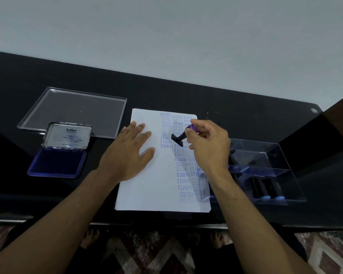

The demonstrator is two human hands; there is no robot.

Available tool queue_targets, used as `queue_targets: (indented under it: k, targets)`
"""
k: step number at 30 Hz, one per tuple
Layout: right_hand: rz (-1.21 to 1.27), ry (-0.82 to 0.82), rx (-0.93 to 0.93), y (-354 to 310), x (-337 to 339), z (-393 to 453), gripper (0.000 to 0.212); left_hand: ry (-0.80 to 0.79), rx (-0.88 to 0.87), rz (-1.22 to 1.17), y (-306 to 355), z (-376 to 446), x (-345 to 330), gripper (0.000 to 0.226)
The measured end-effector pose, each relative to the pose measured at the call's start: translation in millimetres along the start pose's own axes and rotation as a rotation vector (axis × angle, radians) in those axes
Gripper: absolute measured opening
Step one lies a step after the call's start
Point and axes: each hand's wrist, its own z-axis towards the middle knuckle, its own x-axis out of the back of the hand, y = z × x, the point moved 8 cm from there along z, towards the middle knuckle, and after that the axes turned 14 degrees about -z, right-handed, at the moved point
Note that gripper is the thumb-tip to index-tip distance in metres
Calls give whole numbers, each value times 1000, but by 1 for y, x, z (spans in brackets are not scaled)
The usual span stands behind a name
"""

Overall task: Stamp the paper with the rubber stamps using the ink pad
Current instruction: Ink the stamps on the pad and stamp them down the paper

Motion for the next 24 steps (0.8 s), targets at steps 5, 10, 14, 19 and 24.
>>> queue_targets:
  k: [5,10,14,19,24]
  targets:
    - [8,-4,-4,-1,2,-4,21,-6,0,-8,4,1,3,76]
    - [20,16,7,-4,18,-11,19,13,1,-20,26,-2,8,63]
    - [25,74,-6,0,50,-19,16,11,1,-97,67,-1,6,60]
    - [31,152,-52,19,101,-31,14,-8,-67,-146,129,2,-11,59]
    - [-3,269,-122,45,153,-49,13,-14,-192,-187,183,0,-34,53]
